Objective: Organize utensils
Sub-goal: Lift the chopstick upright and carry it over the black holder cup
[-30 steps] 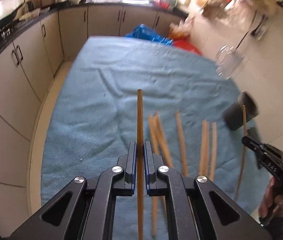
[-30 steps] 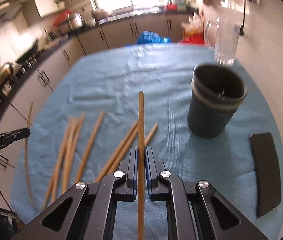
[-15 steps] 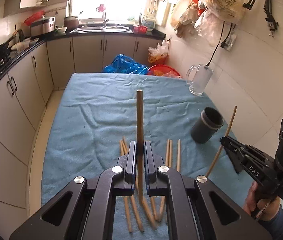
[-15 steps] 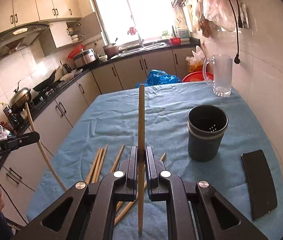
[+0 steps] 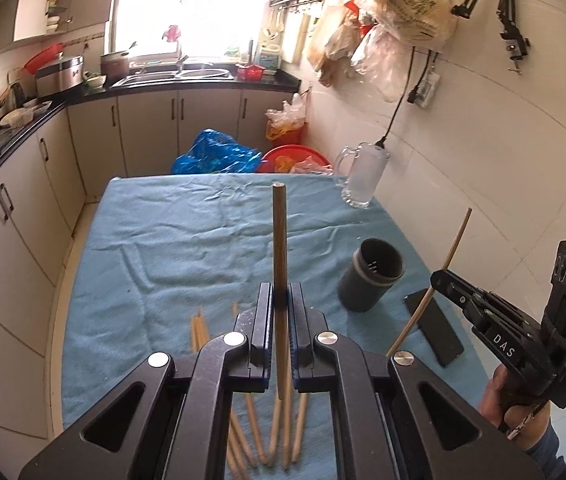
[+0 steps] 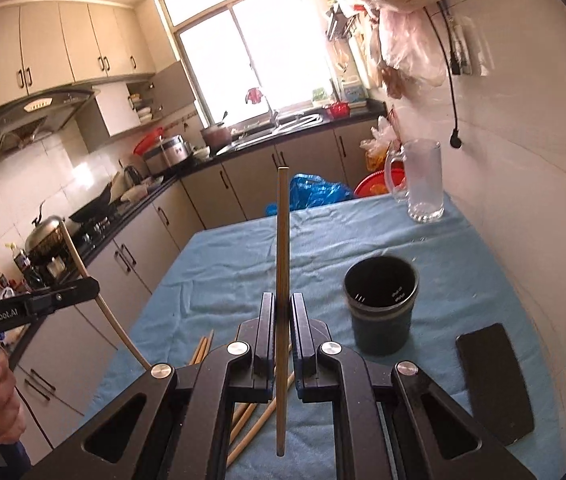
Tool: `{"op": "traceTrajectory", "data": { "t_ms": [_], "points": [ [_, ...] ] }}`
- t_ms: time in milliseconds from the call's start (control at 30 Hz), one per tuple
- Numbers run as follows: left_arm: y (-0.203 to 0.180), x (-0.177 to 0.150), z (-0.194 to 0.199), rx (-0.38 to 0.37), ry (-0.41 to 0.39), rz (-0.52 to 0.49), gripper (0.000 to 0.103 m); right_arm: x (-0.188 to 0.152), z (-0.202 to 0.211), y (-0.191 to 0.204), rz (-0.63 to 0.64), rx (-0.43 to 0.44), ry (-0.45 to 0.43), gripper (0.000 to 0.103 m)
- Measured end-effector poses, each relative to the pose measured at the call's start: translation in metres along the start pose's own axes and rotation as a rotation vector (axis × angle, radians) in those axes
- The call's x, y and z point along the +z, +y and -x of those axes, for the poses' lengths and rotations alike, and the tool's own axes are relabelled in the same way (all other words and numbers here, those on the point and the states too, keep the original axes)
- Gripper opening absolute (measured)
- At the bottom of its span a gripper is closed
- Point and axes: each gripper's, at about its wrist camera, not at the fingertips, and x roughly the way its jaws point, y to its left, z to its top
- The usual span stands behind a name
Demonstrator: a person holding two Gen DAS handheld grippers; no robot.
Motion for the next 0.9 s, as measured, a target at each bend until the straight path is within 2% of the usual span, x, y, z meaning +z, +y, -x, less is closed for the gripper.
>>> {"op": "traceTrajectory", "data": {
  "t_ms": [367, 633, 767, 900],
  "points": [
    [-0.059, 0.045, -0.008, -0.076, -0.039, -0.062, 0.006, 0.042, 0.033, -0.032, -0.055, -0.009, -0.106, 0.008],
    [-0.092, 0.095, -0.019, -0.125, -0.072, -0.061, 0.006, 0.079, 0.039, -0.057, -0.094, -0.015, -0.155, 0.008],
    [-0.105, 0.121, -0.037, -0.154, -0.084, -0.053, 0.006, 0.101, 0.034, -0.069, -0.114, -0.027, -0.177, 0.008],
    [-0.110, 0.132, -0.066, -0.174, -0.056, -0.039, 0.006, 0.115, 0.020, -0.083, -0.132, -0.038, -0.178, 0.008]
  ]
}}
